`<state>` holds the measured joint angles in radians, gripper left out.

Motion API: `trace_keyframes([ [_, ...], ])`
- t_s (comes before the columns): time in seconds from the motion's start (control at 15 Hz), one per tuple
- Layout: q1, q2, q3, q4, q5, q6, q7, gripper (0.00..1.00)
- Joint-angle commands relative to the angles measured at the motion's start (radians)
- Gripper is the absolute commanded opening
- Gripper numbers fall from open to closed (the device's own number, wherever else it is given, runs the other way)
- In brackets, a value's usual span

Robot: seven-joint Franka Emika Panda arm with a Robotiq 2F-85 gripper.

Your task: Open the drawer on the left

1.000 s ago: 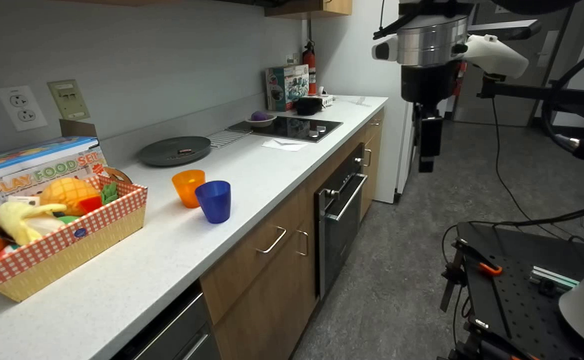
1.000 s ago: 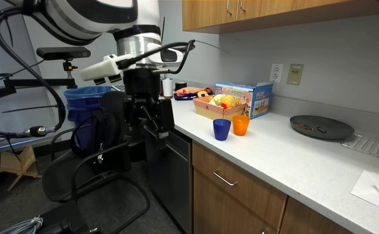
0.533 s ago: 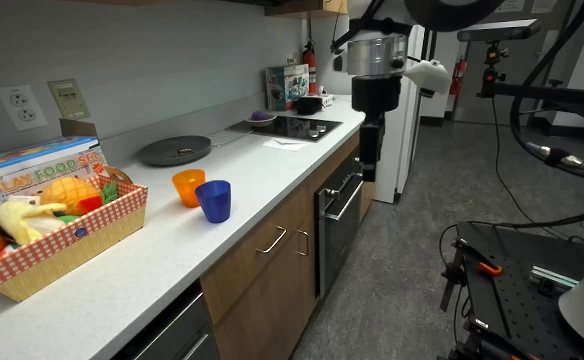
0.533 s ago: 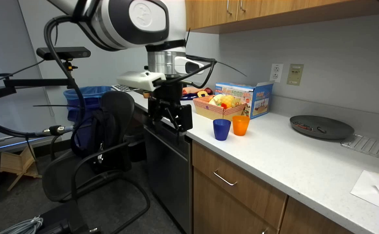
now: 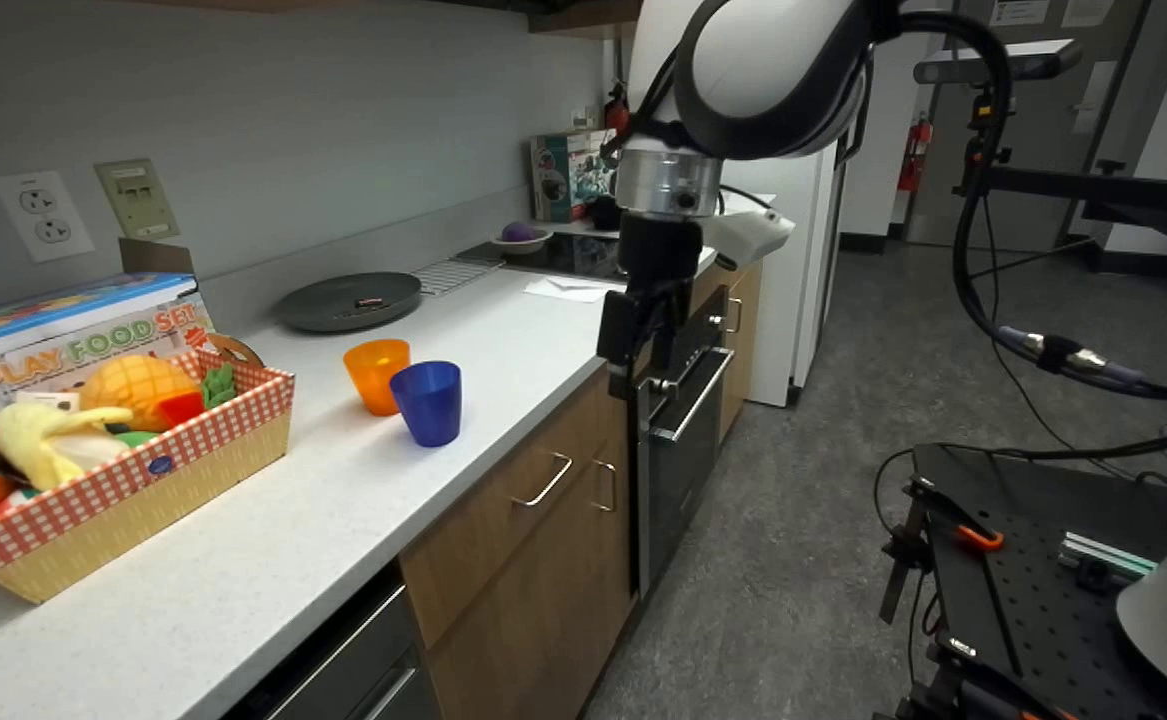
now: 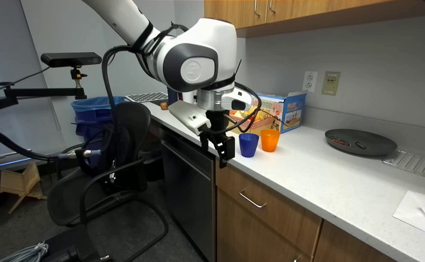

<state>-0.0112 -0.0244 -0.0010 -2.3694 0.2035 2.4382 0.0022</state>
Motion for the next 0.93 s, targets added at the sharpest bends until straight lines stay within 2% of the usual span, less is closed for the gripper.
trace_keyframes([
  [0.0,-0.001,0.132,-0.004,0.061,0.111,0.130,0.016,1.00],
  [0.2,-0.014,0.182,0.004,0.078,0.175,0.183,0.017,1.00],
  [0.27,-0.010,0.140,0.004,0.038,0.127,0.161,0.013,1.00],
  [0.67,-0.012,0.200,0.001,0.084,0.138,0.189,0.046,1.00],
  [0.87,-0.034,0.266,0.001,0.115,0.219,0.225,0.079,1.00],
])
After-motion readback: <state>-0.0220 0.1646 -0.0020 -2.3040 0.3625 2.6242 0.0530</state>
